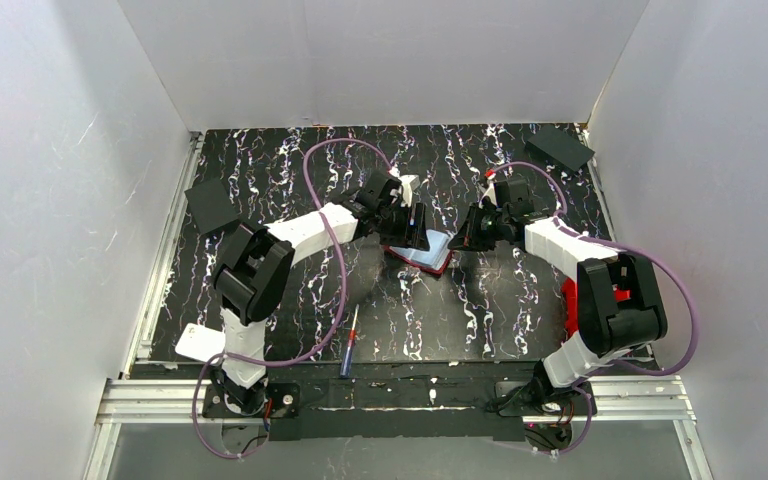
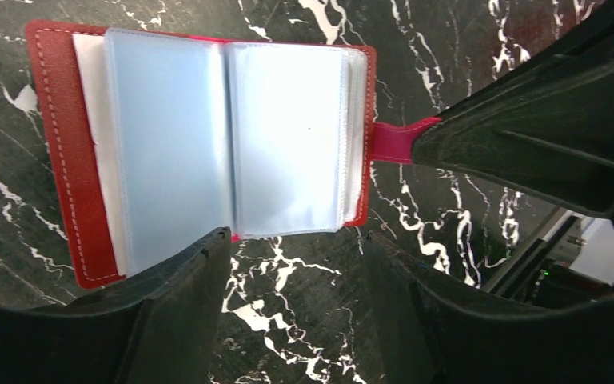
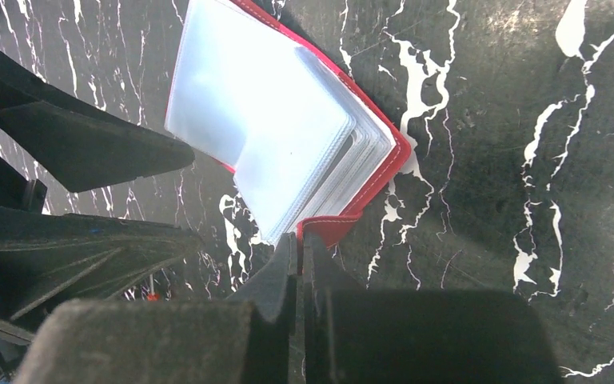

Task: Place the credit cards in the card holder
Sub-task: Open the card holder at the center of the board.

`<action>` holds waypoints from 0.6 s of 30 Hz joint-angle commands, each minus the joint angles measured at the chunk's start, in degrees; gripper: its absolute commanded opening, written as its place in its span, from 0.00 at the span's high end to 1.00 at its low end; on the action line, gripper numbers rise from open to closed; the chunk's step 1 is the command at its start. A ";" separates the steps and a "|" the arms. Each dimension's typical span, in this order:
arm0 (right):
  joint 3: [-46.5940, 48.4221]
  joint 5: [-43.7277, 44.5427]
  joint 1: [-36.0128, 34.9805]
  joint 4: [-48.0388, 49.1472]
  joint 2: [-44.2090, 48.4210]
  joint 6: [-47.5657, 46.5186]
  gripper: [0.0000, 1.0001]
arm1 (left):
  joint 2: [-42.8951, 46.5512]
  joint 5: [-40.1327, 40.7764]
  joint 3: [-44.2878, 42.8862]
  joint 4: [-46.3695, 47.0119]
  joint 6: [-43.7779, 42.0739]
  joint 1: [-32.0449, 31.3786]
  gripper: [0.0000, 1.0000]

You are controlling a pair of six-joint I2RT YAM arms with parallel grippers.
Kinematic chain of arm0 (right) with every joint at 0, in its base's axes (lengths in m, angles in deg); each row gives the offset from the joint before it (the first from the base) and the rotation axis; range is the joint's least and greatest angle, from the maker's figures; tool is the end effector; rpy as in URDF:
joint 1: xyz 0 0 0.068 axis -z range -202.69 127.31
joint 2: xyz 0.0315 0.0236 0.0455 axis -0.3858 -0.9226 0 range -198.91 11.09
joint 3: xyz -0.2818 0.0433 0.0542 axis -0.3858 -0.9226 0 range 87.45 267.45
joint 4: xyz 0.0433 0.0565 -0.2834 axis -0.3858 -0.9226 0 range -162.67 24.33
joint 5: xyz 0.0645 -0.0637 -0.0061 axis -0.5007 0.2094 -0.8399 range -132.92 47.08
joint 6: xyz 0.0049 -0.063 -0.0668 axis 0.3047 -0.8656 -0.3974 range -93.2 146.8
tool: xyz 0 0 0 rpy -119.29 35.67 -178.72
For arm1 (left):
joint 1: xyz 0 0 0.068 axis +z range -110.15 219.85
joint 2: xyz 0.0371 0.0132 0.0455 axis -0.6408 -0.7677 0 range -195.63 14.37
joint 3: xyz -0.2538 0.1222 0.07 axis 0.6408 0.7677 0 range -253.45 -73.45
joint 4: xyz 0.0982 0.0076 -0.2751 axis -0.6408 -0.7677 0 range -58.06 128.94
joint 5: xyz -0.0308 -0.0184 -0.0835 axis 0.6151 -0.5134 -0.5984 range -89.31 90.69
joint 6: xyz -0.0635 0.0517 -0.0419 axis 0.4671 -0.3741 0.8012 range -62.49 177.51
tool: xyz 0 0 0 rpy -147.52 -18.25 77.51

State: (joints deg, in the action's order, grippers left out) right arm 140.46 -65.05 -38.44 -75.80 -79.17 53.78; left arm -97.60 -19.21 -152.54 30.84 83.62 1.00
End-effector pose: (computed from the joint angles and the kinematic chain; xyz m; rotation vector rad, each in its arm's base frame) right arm 0.3576 0.1333 0.1646 0.0543 2.4743 0.8001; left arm 0.3762 -0.3391 0.1752 0.4624 2.3905 -0.9537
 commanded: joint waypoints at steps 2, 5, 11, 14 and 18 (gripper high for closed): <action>1.82 0.71 0.37 1.14 -0.47 -0.07 0.99 | 0.79 4.40 -0.35 -1.88 -5.53 -1.10 0.36; 1.24 -1.58 0.37 2.23 -0.49 -0.79 0.99 | 1.11 10.43 -0.41 -2.29 -11.07 -3.53 0.36; 1.08 -2.90 0.37 3.03 0.59 -0.99 0.99 | -0.13 14.25 -1.72 -3.73 -13.44 -5.78 0.32; 1.08 -3.12 0.37 3.06 0.89 -1.14 0.99 | -1.41 14.56 -2.79 -4.31 -13.21 -5.96 0.32; 1.11 -3.70 0.37 3.45 1.05 -1.14 0.99 | -2.23 14.98 -3.59 -4.62 -12.54 -6.00 0.34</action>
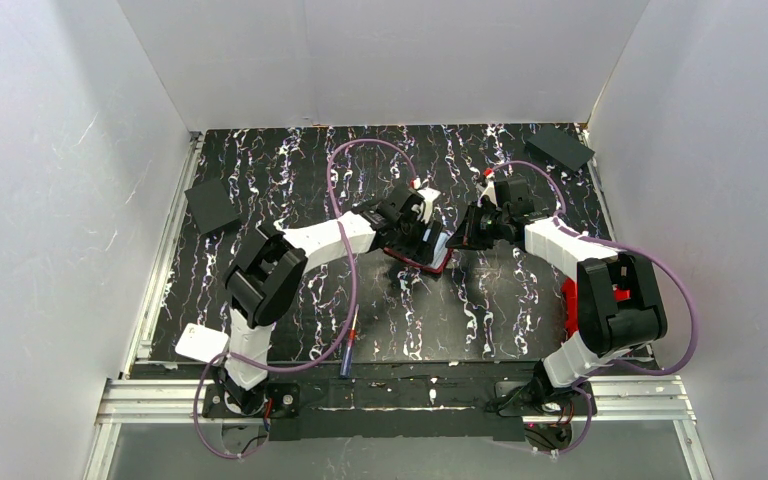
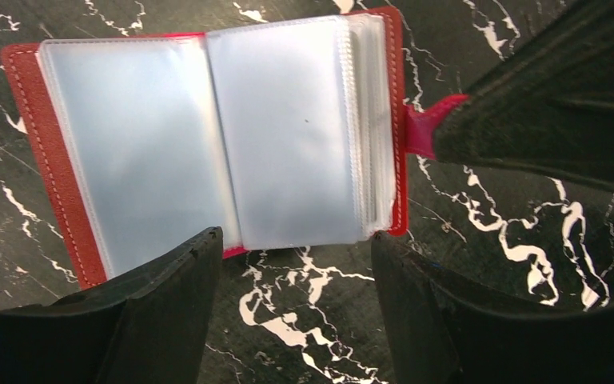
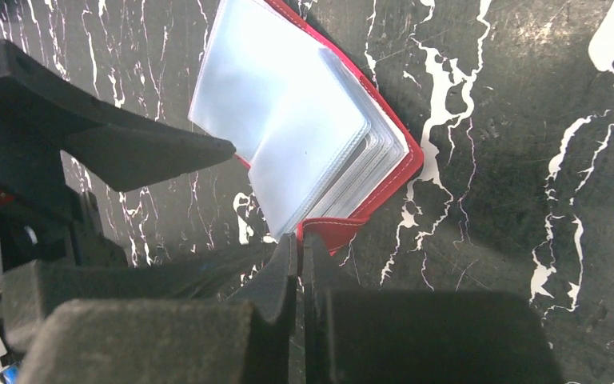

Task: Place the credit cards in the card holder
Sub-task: Open the card holder at the center of the board.

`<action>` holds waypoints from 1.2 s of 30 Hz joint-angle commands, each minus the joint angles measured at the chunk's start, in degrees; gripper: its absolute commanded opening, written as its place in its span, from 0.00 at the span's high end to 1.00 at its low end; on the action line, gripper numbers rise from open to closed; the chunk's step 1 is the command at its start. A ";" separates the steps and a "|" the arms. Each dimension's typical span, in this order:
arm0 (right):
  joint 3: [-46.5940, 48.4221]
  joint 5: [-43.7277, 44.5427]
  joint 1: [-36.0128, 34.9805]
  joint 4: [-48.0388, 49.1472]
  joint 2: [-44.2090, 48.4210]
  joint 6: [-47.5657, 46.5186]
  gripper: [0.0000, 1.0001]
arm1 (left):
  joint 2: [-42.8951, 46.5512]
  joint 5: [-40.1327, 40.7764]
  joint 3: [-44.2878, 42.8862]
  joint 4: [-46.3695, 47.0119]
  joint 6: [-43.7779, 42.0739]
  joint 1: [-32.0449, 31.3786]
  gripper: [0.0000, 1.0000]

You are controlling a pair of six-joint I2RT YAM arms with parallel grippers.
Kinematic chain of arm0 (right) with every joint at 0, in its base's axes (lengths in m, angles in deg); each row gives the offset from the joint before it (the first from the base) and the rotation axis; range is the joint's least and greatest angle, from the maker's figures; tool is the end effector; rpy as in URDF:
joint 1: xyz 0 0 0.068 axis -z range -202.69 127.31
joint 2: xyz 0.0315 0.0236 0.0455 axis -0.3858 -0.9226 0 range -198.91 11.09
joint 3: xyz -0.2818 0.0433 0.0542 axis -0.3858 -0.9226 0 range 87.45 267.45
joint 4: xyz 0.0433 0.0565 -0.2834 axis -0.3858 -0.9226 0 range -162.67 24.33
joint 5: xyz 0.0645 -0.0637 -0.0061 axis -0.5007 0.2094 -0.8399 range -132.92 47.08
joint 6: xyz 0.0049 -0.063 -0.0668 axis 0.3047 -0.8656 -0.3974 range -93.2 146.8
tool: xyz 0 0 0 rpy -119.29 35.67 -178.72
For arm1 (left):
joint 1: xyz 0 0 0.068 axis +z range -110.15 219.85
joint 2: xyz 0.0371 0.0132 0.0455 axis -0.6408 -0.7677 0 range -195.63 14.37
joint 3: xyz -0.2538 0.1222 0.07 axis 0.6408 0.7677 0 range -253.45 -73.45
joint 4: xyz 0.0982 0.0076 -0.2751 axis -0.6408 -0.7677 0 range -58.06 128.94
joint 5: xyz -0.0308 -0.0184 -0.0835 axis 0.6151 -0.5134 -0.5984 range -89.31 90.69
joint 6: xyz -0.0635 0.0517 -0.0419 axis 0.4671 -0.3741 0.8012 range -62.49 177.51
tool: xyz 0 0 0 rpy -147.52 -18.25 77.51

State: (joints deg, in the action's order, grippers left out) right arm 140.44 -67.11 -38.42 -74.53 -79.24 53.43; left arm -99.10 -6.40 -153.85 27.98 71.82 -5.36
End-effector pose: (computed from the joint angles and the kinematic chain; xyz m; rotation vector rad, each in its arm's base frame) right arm 0.3585 0.1362 0.1671 0.0228 2.4540 0.8437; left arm 0.3519 -0.3690 0.1625 0.7081 2.3220 -0.6417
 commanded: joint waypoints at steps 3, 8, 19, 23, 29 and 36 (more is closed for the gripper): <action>1.08 -1.74 0.35 2.23 1.20 -0.88 0.99 | -1.21 1.82 -2.72 -1.73 -0.51 0.37 0.37; 0.73 -2.23 0.35 2.62 1.25 -0.84 0.99 | -2.52 1.65 -3.72 -2.35 0.27 0.39 0.37; 0.49 -2.97 0.35 2.71 1.63 -0.97 0.99 | -3.76 0.50 -4.41 -2.32 1.03 0.33 0.33; 0.51 -2.85 0.35 2.52 1.82 -1.08 0.99 | -4.74 1.51 -5.05 -3.41 1.18 0.45 0.41; 0.03 -2.63 0.35 2.27 1.57 -1.79 0.99 | -3.76 1.21 -3.93 -2.20 1.73 1.14 0.65; 0.00 -0.27 0.35 0.63 0.51 -4.62 0.99 | -2.55 0.08 -2.90 -1.44 2.92 1.97 0.81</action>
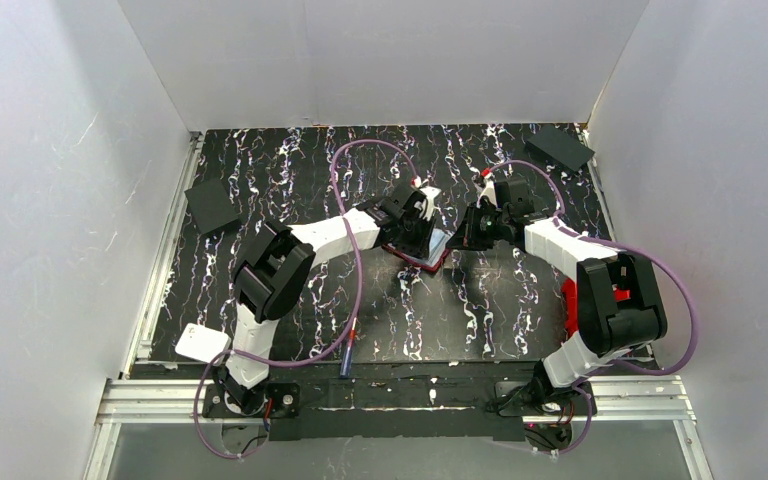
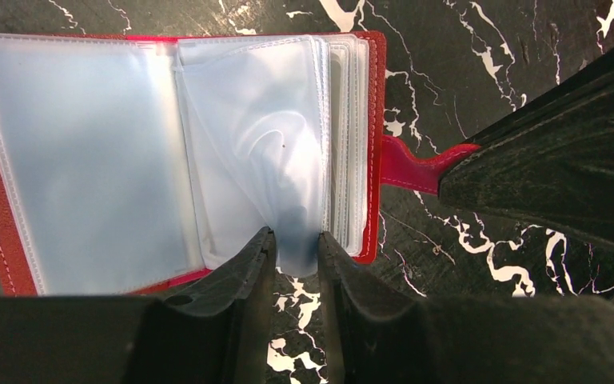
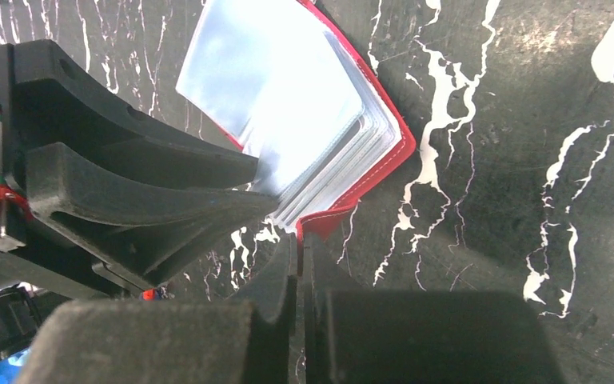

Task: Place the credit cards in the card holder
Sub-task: Open the card holder at the center of the board.

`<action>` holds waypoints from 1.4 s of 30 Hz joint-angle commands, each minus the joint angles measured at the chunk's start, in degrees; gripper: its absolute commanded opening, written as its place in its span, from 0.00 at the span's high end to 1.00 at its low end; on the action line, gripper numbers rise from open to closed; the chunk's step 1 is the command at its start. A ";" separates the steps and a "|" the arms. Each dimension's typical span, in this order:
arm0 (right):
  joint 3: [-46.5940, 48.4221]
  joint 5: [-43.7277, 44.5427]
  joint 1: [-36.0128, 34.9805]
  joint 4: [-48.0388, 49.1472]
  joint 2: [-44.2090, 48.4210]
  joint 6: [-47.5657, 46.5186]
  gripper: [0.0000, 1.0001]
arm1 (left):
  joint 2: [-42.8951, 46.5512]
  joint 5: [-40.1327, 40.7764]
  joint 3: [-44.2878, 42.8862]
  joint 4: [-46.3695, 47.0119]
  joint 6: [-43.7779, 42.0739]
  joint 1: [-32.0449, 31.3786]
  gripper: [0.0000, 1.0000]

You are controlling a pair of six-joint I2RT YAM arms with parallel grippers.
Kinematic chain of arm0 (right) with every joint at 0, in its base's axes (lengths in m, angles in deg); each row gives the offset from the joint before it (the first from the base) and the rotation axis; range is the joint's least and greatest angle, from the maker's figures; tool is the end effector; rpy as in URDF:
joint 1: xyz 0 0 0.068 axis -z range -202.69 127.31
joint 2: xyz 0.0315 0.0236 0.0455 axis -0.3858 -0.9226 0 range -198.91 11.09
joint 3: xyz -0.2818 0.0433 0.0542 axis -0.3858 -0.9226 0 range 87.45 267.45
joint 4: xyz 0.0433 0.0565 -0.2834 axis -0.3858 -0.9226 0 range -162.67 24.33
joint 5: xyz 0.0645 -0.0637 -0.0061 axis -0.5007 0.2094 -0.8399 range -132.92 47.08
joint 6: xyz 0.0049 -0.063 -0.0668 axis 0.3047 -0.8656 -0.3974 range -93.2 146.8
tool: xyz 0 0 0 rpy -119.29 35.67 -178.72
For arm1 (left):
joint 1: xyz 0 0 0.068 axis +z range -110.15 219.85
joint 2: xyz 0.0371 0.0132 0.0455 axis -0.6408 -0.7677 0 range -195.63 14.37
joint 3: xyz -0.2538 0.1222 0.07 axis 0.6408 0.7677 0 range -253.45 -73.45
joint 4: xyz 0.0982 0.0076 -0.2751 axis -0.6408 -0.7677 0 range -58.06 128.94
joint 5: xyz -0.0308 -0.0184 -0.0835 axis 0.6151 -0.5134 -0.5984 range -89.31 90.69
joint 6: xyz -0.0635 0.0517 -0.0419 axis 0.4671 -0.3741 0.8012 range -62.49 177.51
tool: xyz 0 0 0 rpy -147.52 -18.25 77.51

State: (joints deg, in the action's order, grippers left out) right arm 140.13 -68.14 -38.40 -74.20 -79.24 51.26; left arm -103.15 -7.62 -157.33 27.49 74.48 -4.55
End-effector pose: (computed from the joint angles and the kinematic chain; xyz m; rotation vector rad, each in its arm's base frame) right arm 0.3572 0.1371 0.1662 -0.0325 2.4465 0.8486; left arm 0.3664 -0.3756 0.1494 0.6537 2.3671 -0.6714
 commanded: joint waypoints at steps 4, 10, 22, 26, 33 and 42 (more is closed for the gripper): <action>0.43 1.89 0.32 -0.63 0.56 -3.48 0.99 | 2.65 1.80 0.93 -0.93 0.58 1.89 0.83; 0.29 1.84 0.32 -0.94 0.51 -4.28 0.99 | 4.51 0.31 1.74 -0.26 1.73 3.24 0.83; 0.38 0.43 0.32 -0.69 -0.49 -4.82 0.99 | 5.65 -8.03 4.56 4.08 6.96 6.60 0.85; 0.44 1.16 0.32 -0.81 -1.05 -5.26 0.99 | 5.86 -11.39 6.07 6.83 9.31 8.13 0.86; 1.89 3.48 0.27 -2.84 -1.14 -5.71 0.99 | 5.50 -9.39 6.21 6.29 10.14 8.52 0.91; 13.39 31.12 -6.14 -17.81 0.08 -11.10 0.57 | 4.20 -7.43 4.87 2.75 13.25 10.56 0.90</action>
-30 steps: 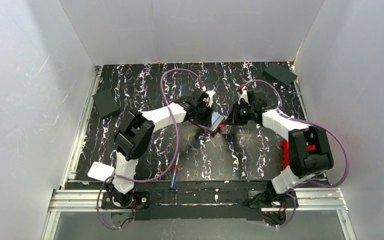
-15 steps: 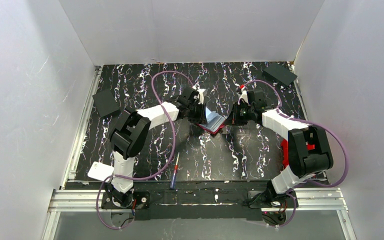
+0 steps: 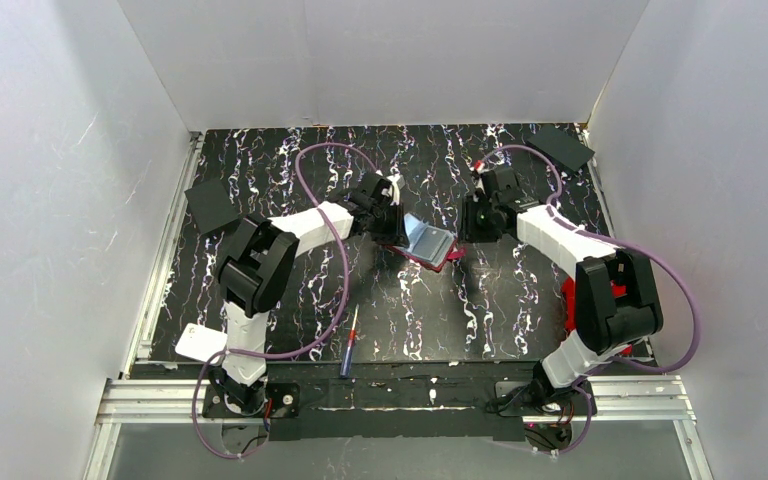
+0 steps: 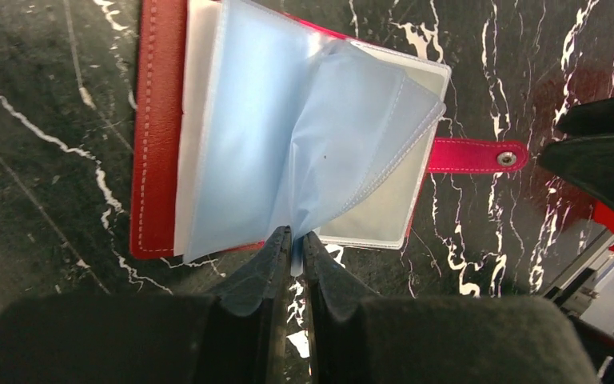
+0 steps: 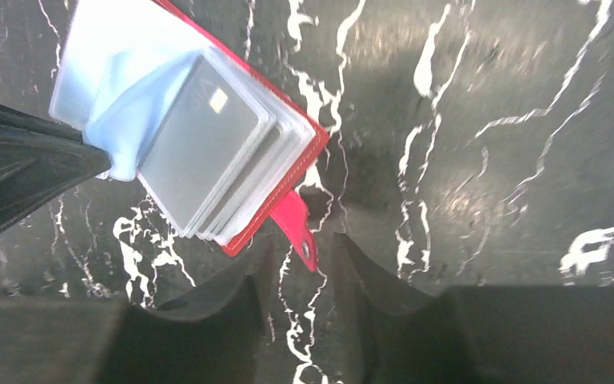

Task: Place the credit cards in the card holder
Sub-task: Open the card holder at the center of the board.

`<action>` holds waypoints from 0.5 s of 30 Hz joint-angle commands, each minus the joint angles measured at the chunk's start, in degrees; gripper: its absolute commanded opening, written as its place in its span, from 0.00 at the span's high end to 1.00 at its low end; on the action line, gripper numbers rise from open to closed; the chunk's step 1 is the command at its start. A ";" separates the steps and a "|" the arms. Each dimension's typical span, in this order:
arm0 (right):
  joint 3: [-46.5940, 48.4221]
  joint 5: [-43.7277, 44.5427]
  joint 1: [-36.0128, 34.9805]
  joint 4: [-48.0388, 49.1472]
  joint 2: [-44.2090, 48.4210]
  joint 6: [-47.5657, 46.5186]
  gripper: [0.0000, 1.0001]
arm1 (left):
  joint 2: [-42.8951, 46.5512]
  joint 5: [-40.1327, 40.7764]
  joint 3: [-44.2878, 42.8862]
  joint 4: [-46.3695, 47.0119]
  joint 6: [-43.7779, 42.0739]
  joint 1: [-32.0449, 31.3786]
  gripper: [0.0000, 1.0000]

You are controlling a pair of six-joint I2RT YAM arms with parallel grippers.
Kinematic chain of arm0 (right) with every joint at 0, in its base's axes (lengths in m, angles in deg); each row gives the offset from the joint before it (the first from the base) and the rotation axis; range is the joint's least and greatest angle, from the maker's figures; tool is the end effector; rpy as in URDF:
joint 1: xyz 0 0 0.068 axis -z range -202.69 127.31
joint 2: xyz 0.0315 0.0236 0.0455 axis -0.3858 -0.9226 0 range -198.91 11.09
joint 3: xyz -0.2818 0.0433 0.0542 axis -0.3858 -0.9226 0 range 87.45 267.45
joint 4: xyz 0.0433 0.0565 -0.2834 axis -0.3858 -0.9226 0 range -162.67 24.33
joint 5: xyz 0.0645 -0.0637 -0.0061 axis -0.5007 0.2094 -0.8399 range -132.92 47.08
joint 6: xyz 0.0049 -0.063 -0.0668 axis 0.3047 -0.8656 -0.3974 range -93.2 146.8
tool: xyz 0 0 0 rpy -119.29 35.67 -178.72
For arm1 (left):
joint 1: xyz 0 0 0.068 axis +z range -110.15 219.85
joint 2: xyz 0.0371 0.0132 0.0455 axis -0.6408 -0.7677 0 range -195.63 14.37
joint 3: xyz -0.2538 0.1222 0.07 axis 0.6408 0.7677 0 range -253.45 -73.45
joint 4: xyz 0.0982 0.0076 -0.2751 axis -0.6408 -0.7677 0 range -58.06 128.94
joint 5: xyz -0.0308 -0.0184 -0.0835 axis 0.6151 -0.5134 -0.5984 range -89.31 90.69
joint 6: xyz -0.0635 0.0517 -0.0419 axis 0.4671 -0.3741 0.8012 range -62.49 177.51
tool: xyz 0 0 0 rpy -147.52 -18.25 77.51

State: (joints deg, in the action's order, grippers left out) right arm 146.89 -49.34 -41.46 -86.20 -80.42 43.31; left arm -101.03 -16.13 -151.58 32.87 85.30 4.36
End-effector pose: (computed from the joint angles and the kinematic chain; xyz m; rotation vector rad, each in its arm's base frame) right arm 0.3655 0.1341 0.1750 -0.0975 2.5228 0.3938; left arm 0.4009 -0.3153 0.1428 0.3214 2.4403 -0.8653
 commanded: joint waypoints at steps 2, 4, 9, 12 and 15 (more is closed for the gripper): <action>8.67 12.43 -4.33 -6.51 1.49 -3.02 0.45 | 1.80 -0.79 -0.13 -1.71 5.14 2.68 0.90; 9.76 7.74 -4.69 -5.42 1.39 -2.19 0.35 | 1.68 -1.87 0.35 -1.10 6.68 3.41 0.90; 8.28 -14.76 -4.62 10.55 -4.48 8.82 0.39 | 1.45 -3.50 1.57 0.16 8.50 4.47 0.89; 8.61 -20.11 -4.61 18.96 -9.98 13.84 0.71 | 1.06 -4.58 1.12 -0.50 8.73 4.96 0.86; 8.82 -21.74 -4.99 24.70 -14.30 16.63 0.87 | 1.38 -4.85 0.13 -3.04 7.13 5.14 0.80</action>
State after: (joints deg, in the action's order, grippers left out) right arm 154.62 -62.76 -46.18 -73.20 -89.73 52.79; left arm -101.07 -19.10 -150.81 32.78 93.24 9.19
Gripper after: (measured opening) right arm 0.211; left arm 0.166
